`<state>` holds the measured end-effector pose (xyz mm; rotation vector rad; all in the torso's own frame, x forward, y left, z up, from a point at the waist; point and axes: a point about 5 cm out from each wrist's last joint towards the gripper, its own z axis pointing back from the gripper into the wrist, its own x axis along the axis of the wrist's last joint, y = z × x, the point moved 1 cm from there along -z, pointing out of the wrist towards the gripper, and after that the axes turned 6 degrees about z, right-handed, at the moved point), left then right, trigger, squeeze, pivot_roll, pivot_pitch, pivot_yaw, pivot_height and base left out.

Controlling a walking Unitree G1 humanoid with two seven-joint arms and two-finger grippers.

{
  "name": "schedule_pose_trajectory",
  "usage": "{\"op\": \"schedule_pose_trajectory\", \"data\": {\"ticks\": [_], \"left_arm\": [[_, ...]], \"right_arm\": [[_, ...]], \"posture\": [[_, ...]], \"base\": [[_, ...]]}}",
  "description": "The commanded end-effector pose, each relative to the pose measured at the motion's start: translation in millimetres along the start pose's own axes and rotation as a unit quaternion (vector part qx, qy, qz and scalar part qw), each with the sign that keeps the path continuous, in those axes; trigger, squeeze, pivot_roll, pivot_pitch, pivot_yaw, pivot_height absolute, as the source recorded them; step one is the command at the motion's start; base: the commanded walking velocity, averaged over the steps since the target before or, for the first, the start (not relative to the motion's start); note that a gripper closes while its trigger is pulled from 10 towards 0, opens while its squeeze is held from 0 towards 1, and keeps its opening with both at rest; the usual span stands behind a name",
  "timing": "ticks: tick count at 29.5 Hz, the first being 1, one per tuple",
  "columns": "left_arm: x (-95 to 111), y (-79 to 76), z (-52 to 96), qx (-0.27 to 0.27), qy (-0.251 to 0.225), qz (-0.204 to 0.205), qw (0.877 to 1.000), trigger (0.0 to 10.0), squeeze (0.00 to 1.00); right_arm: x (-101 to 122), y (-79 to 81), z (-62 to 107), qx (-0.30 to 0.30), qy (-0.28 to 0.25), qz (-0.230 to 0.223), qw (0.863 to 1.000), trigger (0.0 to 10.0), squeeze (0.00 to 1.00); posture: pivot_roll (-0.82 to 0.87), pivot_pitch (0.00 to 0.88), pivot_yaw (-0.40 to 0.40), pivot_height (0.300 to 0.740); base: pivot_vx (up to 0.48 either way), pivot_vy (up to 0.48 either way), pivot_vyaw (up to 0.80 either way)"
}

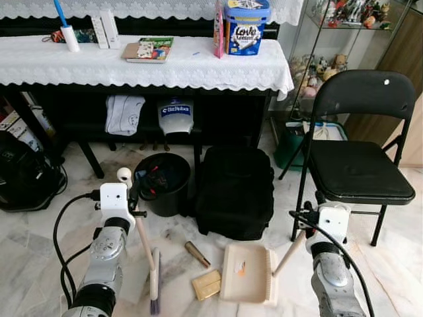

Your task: Sweep floor

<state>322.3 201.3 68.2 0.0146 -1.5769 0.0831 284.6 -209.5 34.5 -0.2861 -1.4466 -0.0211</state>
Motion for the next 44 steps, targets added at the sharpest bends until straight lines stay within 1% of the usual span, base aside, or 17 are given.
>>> {"op": "schedule_pose_trajectory", "data": {"ticks": [1,3,10,12,14,15,16,22,26,35,44], "left_arm": [[5,-2.6,-3.3,-0.006,-0.012,-0.005,1.0,10.0,0.0],[5,-3.3,-3.7,-0.008,-0.012,-0.004,1.0,10.0,0.0],[4,-3.4,-3.9,-0.009,-0.011,-0.004,1.0,10.0,0.0],[4,-3.6,-3.9,-0.01,-0.011,-0.005,1.0,10.0,0.0],[4,-3.8,-4.0,-0.01,-0.011,-0.004,1.0,10.0,0.0],[4,-3.8,-4.0,-0.01,-0.011,-0.004,1.0,10.0,0.0],[4,-4.1,-4.0,-0.011,-0.011,-0.004,1.0,10.0,0.0],[3,-4.7,-4.0,-0.012,-0.01,-0.003,1.0,10.0,0.0],[3,-4.8,-3.8,-0.011,-0.01,-0.003,1.0,10.0,0.0],[2,-6.4,-3.4,-0.017,-0.006,-0.003,1.0,10.0,0.0],[-1,-8.5,-2.2,-0.027,0.003,-0.003,1.0,10.0,0.0]], "right_arm": [[8,-0.4,-1.0,-0.003,-0.013,-0.007,1.0,10.0,0.0],[5,-0.2,4.0,-0.003,-0.006,-0.008,1.0,10.0,0.0],[1,-1.7,10.5,-0.009,0.006,-0.005,1.0,10.0,0.0],[-1,-3.0,11.9,-0.014,0.012,0.006,1.0,10.0,0.0],[-4,-8.8,12.8,-0.036,0.025,0.02,0.999,10.0,0.0],[-4,-8.8,12.8,-0.036,0.025,0.02,0.999,10.0,0.0],[-4,-12.6,12.7,-0.046,0.028,0.025,0.998,10.0,0.0],[-3,-19.7,12.0,-0.064,0.031,0.035,0.997,10.0,0.0],[-3,-19.8,12.2,-0.069,0.035,0.037,0.996,10.0,0.0],[-12,-14.8,13.1,-0.062,0.053,0.023,0.996,10.0,0.0],[-21,-18.4,12.7,-0.068,0.068,0.028,0.995,10.0,0.0]], "posture": [[-0.04,0.0,0.0,0.74],[-0.04,0.0,0.001,0.74],[-0.05,0.0,0.002,0.74],[-0.05,0.0,0.001,0.74],[-0.05,0.0,0.001,0.74],[-0.05,0.0,0.001,0.74],[-0.05,0.0,0.001,0.74],[-0.05,0.0,0.0,0.74],[-0.05,0.0,0.0,0.74],[-0.04,0.0,0.004,0.74],[-0.03,0.0,0.014,0.74]], "base": [[0.0,0.0,0.0],[0.0,0.0,0.0],[0.0,0.0,0.0],[0.0,0.0,0.0],[0.0,0.0,0.0],[0.0,0.0,0.0],[0.0,0.0,0.0],[0.0,0.0,0.0],[0.0,0.0,0.0],[0.0,0.0,0.0],[0.0,0.0,0.0]]}}
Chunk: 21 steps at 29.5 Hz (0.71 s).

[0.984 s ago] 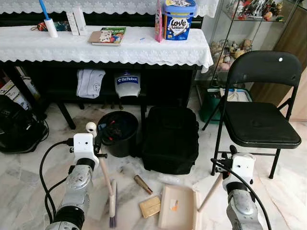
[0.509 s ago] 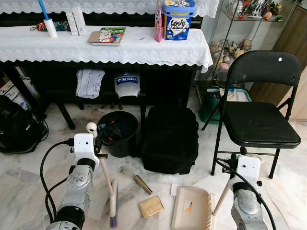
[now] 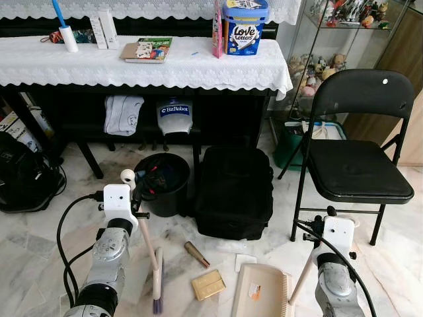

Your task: Sweep floor

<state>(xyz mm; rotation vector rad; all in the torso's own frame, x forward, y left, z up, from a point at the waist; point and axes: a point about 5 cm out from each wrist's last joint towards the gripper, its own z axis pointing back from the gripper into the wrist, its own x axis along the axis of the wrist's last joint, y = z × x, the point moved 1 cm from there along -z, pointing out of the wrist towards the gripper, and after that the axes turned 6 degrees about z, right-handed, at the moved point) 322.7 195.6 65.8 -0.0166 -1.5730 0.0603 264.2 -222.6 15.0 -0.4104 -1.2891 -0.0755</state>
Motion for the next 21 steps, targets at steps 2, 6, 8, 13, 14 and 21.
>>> {"op": "schedule_pose_trajectory", "data": {"ticks": [2,6,8,13,14,21], "left_arm": [[-1,-3.9,-1.7,-0.014,0.006,-0.005,1.0,10.0,0.0],[-8,-7.8,0.4,-0.031,0.029,-0.001,0.999,10.0,0.0],[-11,-9.0,1.5,-0.036,0.036,0.002,0.999,10.0,0.0],[-19,-14.0,5.4,-0.056,0.061,0.014,0.996,10.0,0.0],[-21,-16.1,6.0,-0.065,0.065,0.015,0.996,10.0,0.0],[-25,-17.0,9.3,-0.088,0.081,0.017,0.993,10.0,0.0]], "right_arm": [[2,-5.3,-3.1,-0.013,-0.006,-0.004,1.0,10.0,0.0],[1,-4.2,-4.1,-0.014,-0.005,-0.006,1.0,10.0,0.0],[1,-3.6,-4.3,-0.013,-0.004,-0.007,1.0,10.0,0.0],[-1,-1.3,-4.1,-0.01,-0.003,-0.008,1.0,10.0,0.0],[-1,-1.2,-4.2,-0.01,-0.004,-0.008,1.0,10.0,0.0],[2,-1.1,-6.5,-0.008,-0.009,-0.01,1.0,10.0,0.0]], "posture": [[-0.04,0.0,0.015,0.74],[-0.03,0.0,0.017,0.74],[-0.03,0.0,0.017,0.74],[-0.03,0.0,0.017,0.74],[-0.03,0.0,0.016,0.74],[-0.03,0.0,0.015,0.74]], "base": [[0.0,0.0,0.0],[0.0,0.0,0.0],[0.0,0.0,0.0],[0.0,0.0,0.0],[0.0,0.0,0.0],[0.0,0.0,0.0]]}}
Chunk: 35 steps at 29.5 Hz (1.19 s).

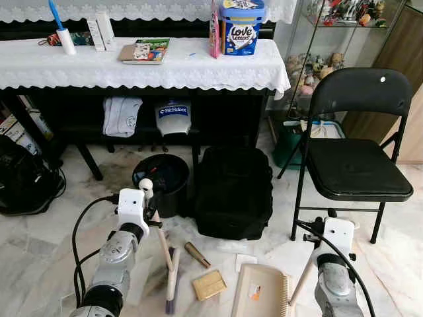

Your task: Sweep floor

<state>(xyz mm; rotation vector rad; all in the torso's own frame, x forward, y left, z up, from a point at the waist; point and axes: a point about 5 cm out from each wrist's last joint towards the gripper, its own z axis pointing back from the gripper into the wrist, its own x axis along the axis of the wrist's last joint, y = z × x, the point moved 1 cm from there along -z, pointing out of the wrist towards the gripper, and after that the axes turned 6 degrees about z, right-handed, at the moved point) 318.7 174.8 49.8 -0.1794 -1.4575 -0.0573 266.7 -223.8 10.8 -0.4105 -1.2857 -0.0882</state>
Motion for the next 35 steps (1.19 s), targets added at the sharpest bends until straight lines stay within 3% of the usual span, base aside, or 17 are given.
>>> {"op": "schedule_pose_trajectory", "data": {"ticks": [1,8,13,22,26,28,35], "left_arm": [[-8,3.9,4.7,0.004,0.022,0.004,1.0,10.0,0.0],[-18,10.7,13.4,-0.006,0.049,-0.047,0.998,10.0,0.0],[-36,10.2,25.0,-0.031,0.09,-0.016,0.995,10.0,0.0],[-45,11.2,32.8,-0.078,0.136,-0.001,0.988,10.0,0.0],[-47,11.0,37.9,-0.109,0.158,0.027,0.981,10.0,0.0],[-46,11.6,40.7,-0.124,0.168,0.06,0.976,10.0,0.0],[-42,15.9,45.5,-0.137,0.181,0.12,0.967,10.0,0.0]], "right_arm": [[6,-1.9,-3.2,-0.005,-0.012,-0.006,1.0,10.0,0.0],[7,-0.8,-4.4,-0.001,-0.013,-0.006,1.0,10.0,0.0],[7,-0.2,-5.4,0.0,-0.014,-0.006,1.0,10.0,0.0],[9,-0.2,-6.9,0.001,-0.016,-0.006,1.0,10.0,0.0],[8,-0.4,-7.3,0.002,-0.014,-0.007,1.0,10.0,0.0],[8,0.2,-7.4,0.003,-0.013,-0.007,1.0,10.0,0.0],[9,3.4,-8.7,0.007,-0.013,-0.009,1.0,10.0,0.0]], "posture": [[-0.03,0.0,0.014,0.74],[-0.03,0.0,0.011,0.74],[-0.03,0.0,0.011,0.74],[-0.03,0.0,0.009,0.74],[-0.02,0.0,0.008,0.74],[-0.02,0.0,0.008,0.74],[-0.01,0.0,0.009,0.74]], "base": [[0.0,0.0,0.0],[0.0,0.0,0.0],[0.0,0.0,0.0],[0.0,0.0,0.0],[0.0,0.0,0.0],[0.0,0.0,0.0],[0.0,0.0,0.0]]}}
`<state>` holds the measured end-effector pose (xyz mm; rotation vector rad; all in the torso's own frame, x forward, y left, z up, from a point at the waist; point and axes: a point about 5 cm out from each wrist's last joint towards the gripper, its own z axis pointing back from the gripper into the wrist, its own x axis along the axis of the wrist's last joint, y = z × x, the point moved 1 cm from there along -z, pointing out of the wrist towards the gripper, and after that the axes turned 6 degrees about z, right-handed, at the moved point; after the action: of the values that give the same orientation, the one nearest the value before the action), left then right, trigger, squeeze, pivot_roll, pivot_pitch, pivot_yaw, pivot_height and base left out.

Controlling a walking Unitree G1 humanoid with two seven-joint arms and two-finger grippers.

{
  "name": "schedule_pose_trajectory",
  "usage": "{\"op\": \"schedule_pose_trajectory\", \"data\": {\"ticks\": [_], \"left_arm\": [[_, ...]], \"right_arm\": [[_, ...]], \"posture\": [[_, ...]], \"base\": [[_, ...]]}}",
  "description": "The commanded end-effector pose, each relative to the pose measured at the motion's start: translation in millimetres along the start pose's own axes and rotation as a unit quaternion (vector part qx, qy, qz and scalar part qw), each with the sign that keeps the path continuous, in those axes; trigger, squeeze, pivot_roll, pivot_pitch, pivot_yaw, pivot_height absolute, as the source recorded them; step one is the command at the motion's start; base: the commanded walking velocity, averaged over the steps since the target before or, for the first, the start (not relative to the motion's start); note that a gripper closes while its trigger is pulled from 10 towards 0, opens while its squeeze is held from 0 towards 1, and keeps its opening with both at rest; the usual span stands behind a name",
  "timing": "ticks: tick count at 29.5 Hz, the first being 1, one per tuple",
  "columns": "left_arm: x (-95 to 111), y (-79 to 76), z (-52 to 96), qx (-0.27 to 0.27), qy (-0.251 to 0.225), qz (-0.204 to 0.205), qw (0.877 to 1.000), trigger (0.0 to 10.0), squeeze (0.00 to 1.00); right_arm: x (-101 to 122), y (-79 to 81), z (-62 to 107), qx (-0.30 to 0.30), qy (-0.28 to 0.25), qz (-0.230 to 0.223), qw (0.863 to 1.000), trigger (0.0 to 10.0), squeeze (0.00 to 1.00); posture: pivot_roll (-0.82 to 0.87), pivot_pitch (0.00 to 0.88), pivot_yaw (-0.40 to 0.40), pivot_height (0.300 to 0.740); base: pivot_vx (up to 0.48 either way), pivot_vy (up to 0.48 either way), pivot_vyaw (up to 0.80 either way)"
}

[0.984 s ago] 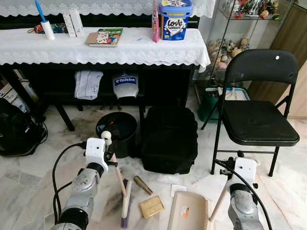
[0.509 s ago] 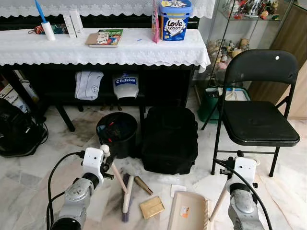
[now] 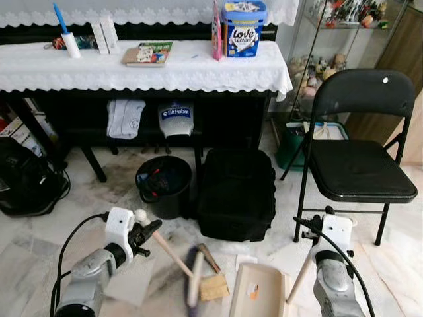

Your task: Sweep floor

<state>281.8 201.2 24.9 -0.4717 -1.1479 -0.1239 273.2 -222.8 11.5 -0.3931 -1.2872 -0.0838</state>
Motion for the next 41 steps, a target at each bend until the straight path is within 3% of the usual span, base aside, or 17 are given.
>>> {"op": "schedule_pose_trajectory", "data": {"ticks": [1,6,11,15,18,20,23,26,41], "left_arm": [[-17,-5.4,1.7,-0.02,0.039,0.045,0.998,10.0,0.0],[-10,-15.8,-1.1,-0.052,0.028,0.109,0.992,10.0,0.0],[-2,-22.4,-2.2,-0.075,0.005,0.143,0.987,10.0,0.0],[5,-22.4,-0.5,-0.082,-0.003,0.134,0.988,10.0,0.0],[15,-17.2,0.0,-0.056,-0.028,0.111,0.992,10.0,0.0],[36,-5.0,1.1,0.004,-0.081,0.068,0.994,10.0,0.0],[52,5.5,6.6,0.058,-0.127,0.039,0.989,10.0,0.0],[61,7.9,10.4,0.072,-0.153,0.032,0.985,10.0,0.0],[60,-4.5,8.4,0.05,-0.158,0.019,0.986,10.0,0.0]], "right_arm": [[7,0.9,-3.5,-0.001,-0.013,-0.006,1.0,10.0,0.0],[7,0.7,-4.5,-0.001,-0.014,-0.006,1.0,10.0,0.0],[8,0.8,-5.2,0.0,-0.015,-0.007,1.0,10.0,0.0],[9,1.4,-5.8,0.002,-0.017,-0.007,1.0,10.0,0.0],[9,1.9,-6.2,0.003,-0.018,-0.009,1.0,10.0,0.0],[10,3.0,-6.6,0.003,-0.019,-0.01,1.0,10.0,0.0],[12,5.4,-6.7,0.007,-0.023,-0.014,1.0,10.0,0.0],[13,6.9,-7.5,0.011,-0.024,-0.016,1.0,10.0,0.0],[17,13.0,-8.9,0.026,-0.03,-0.024,0.999,10.0,0.0]], "posture": [[-0.01,0.0,0.009,0.74],[-0.01,0.0,0.01,0.74],[-0.01,0.0,0.01,0.74],[-0.01,0.0,0.01,0.74],[-0.01,0.0,0.009,0.74],[-0.01,0.0,0.008,0.74],[-0.01,0.0,0.005,0.74],[-0.01,0.0,0.003,0.74],[0.0,0.0,-0.005,0.74]], "base": [[0.0,0.0,0.0],[0.0,0.0,0.0],[0.0,0.0,0.0],[0.0,0.0,0.0],[0.0,0.0,0.0],[0.0,0.0,0.0],[0.0,0.0,0.0],[0.0,0.0,0.0],[0.0,0.0,0.0]]}}
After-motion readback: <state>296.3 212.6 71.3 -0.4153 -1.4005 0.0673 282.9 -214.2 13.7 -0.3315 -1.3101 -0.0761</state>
